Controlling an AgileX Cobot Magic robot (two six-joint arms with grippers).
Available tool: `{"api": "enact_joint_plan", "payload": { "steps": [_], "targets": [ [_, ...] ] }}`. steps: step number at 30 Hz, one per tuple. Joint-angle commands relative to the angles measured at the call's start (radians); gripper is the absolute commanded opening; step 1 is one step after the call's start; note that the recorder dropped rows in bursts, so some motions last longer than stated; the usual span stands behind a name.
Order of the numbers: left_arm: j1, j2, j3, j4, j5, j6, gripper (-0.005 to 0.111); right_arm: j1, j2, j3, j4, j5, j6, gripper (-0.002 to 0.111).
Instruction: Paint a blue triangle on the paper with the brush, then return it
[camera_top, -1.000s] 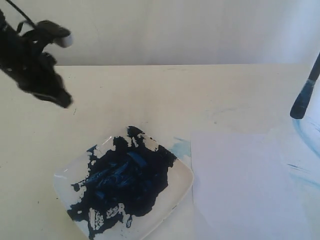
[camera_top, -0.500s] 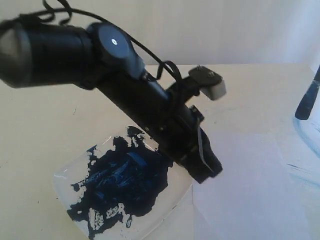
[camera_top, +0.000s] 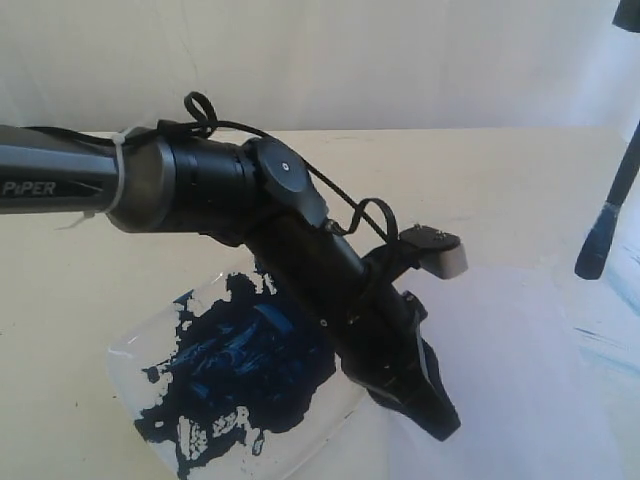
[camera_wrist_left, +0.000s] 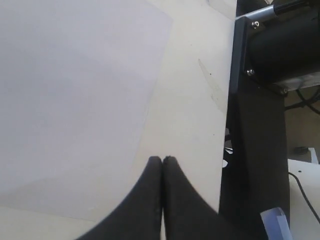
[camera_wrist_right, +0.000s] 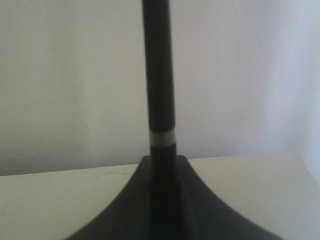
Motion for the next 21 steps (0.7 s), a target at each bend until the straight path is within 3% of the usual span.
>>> {"api": "enact_joint_plan", "payload": {
  "steps": [1, 8, 21],
  "targets": [
    [-0.063, 0.031, 0.002, 0.046, 0.012, 0.000, 0.000, -0.002, 0.036, 0.006, -0.001, 0.046, 0.004, 0.000],
    [-0.082, 0.068, 0.002, 0.099, -0.065, -0.044, 0.000, -0.002, 0.085, 0.006, -0.001, 0.058, 0.004, 0.000],
    [-0.082, 0.108, 0.002, 0.190, -0.079, -0.084, 0.000, -0.002, 0.101, 0.004, -0.001, 0.058, 0.004, 0.000]
  ]
}}
